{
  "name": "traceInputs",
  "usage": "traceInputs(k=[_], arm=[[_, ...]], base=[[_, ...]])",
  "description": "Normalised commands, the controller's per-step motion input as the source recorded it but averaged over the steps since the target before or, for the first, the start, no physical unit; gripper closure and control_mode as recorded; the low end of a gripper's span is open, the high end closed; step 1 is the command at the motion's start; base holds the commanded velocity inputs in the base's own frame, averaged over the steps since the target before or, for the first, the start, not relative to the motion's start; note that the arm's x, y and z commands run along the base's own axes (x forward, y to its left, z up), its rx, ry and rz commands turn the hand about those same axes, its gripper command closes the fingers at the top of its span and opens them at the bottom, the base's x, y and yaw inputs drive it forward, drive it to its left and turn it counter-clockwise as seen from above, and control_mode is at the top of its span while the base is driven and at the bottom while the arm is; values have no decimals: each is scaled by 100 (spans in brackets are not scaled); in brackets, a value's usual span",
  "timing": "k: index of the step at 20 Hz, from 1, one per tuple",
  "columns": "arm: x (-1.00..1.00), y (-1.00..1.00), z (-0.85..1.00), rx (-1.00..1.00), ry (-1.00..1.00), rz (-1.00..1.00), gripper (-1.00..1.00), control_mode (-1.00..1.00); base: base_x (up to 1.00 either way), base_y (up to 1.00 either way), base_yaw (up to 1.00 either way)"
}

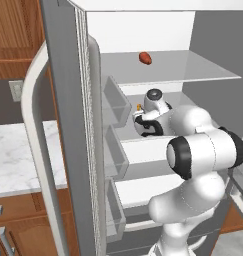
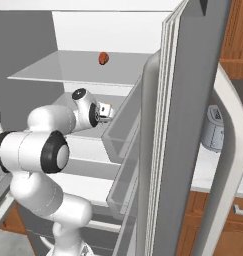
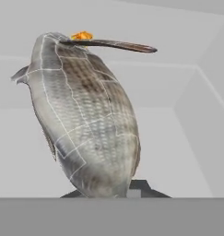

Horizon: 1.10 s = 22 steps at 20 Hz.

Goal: Transport the fish and onion to the fridge. Place the fish on the rack containing meat and place the onion on the rack containing the vegetable, ensuring meats and vegetables are on different racks.

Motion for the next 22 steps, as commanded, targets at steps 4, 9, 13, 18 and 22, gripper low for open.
traceInputs(k=[4,9,13,18,22], arm=[[-55,-2,-39,0,-6,0,-100,-100],[-51,0,-11,0,-7,0,-100,-100],[-56,0,0,0,0,0,-100,-100],[-90,0,9,1,0,0,-100,-100],[-89,0,67,6,5,-1,-100,-100]], base=[[0,0,0],[0,0,0],[0,0,0],[0,0,0],[0,0,0]])
